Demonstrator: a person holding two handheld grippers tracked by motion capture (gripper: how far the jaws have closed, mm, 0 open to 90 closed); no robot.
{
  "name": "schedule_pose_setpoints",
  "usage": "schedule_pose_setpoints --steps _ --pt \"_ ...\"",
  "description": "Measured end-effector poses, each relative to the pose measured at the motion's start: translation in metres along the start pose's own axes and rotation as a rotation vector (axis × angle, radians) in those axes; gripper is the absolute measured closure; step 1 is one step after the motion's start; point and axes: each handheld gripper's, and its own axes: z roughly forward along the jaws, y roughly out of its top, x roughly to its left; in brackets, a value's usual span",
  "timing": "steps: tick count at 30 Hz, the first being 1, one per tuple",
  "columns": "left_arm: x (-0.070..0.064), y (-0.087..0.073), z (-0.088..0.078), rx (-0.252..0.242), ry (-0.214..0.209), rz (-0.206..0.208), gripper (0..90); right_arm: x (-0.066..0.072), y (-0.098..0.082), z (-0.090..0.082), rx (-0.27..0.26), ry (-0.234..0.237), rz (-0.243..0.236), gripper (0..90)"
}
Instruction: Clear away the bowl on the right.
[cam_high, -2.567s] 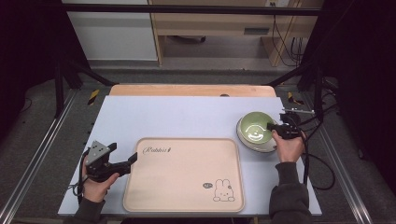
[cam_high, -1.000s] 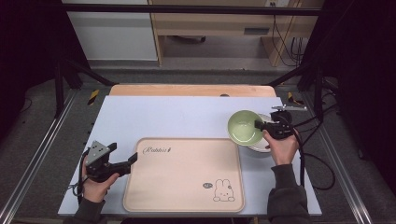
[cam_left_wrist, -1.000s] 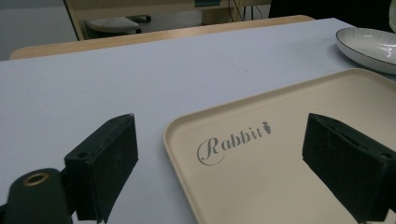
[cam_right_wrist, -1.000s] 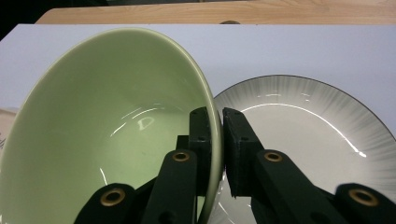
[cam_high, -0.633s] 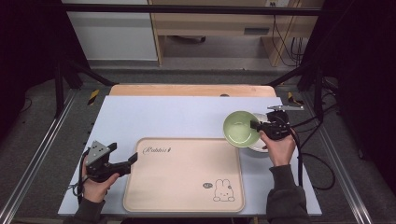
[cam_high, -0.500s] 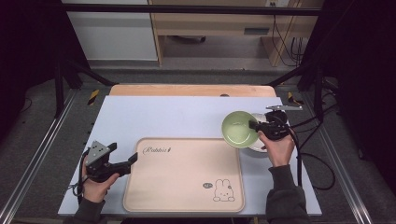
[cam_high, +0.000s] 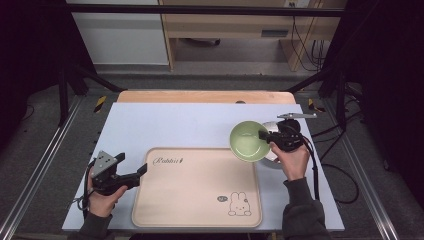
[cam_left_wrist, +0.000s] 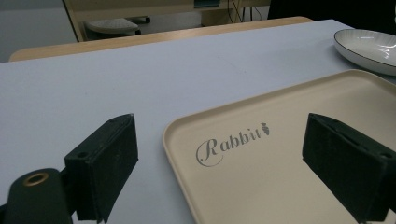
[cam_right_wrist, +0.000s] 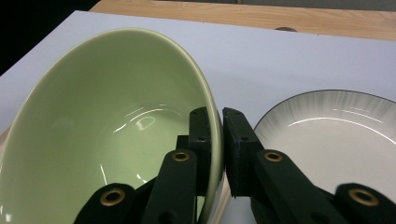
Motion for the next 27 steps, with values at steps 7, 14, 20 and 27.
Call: schedule_pose_setpoints --steps 7,14,20,27 --pt "0.0 0.0 0.0 -0.003 -0.001 0.0 10.2 0.015 0.002 0.001 0.002 0.036 -0.036 82.7" --pt "0.0 0.0 -0.001 -0.003 -0.001 0.001 10.2 0.023 0.001 0.004 0.015 0.063 -0.048 82.7" --pt "-0.001 0.001 -0.001 -0.005 -0.001 0.002 10.2 0.03 0.001 0.006 0.02 0.091 -0.065 82.7" --pt "-0.001 0.001 -0.001 -0.007 -0.001 0.0 10.2 0.045 0.0 0.014 0.045 0.122 -0.098 82.7"
